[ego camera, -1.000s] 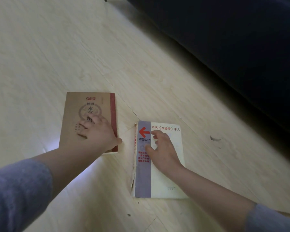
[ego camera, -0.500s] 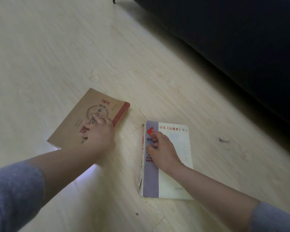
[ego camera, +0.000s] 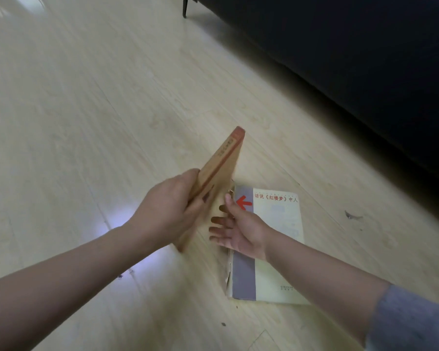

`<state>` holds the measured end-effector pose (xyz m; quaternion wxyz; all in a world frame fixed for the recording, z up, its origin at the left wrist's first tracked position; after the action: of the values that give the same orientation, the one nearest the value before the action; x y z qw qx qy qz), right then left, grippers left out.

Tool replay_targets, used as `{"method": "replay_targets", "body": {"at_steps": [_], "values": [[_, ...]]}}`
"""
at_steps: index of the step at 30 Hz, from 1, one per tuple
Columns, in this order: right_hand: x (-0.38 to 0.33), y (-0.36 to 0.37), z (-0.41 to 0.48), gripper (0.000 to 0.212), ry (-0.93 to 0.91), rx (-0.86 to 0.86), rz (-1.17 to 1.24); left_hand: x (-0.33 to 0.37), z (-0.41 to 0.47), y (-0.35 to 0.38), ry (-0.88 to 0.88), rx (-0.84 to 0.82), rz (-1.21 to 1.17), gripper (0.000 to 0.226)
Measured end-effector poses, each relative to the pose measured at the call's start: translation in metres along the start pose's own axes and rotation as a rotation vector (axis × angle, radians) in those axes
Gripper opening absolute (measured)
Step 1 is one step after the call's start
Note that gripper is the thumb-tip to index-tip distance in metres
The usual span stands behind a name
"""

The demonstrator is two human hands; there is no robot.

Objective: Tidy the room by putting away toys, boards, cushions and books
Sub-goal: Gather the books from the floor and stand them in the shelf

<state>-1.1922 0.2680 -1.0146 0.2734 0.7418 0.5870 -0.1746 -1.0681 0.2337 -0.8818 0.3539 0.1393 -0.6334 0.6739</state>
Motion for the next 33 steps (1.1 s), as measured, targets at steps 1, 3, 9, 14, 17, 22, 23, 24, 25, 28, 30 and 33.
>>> {"method": "replay_targets", "body": {"at_steps": [1,3,9,14,17,22,23,24,25,28,30,33], "values": [[-0.002,0.006,0.000,0.076,0.001,-0.029,0.006,0.005,0.002,-0.007,-0.044,0.038,-0.105,0.012],[-0.006,0.013,-0.004,0.081,-0.009,-0.073,-0.005,0.014,0.004,-0.019,-0.112,0.103,-0.278,0.020],[-0.026,-0.011,-0.014,0.063,-0.117,-0.070,0.086,0.008,0.014,-0.026,-0.314,0.169,-0.657,0.032],[-0.033,-0.055,-0.015,0.045,-0.277,0.229,0.044,-0.009,0.007,0.012,-0.447,0.063,-0.698,0.037],[-0.034,-0.088,-0.026,0.056,-0.385,0.472,-0.053,-0.018,0.000,0.038,-0.512,-0.014,-0.681,0.036],[-0.036,-0.129,-0.048,0.050,-0.466,0.717,-0.237,-0.025,-0.013,0.081,-0.570,-0.111,-0.583,0.014],[-0.035,-0.136,-0.053,0.045,-0.472,0.745,-0.266,-0.025,-0.016,0.090,-0.574,-0.142,-0.564,0.013],[-0.034,-0.142,-0.055,0.043,-0.472,0.762,-0.295,-0.024,-0.018,0.098,-0.577,-0.173,-0.545,0.013],[-0.032,-0.146,-0.056,0.044,-0.468,0.772,-0.315,-0.024,-0.020,0.105,-0.573,-0.200,-0.519,0.015],[-0.020,-0.158,-0.054,0.048,-0.427,0.791,-0.352,-0.022,-0.027,0.120,-0.528,-0.246,-0.398,0.018],[-0.011,-0.164,-0.052,0.047,-0.406,0.793,-0.350,-0.022,-0.030,0.125,-0.491,-0.255,-0.332,0.018],[0.000,-0.171,-0.048,0.046,-0.372,0.795,-0.371,-0.020,-0.036,0.130,-0.440,-0.274,-0.251,0.017]]}}
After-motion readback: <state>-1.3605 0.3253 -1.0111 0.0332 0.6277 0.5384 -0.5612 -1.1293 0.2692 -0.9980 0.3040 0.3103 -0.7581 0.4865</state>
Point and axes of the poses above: each hand's wrist, its own z-axis towards the middle knuckle, its own y-axis out of the palm, x = y × z, the point moved 8 cm from there along z, towards the middle knuckle, and after that the axes turned 11 degrees about x, right-handed, at the moved point
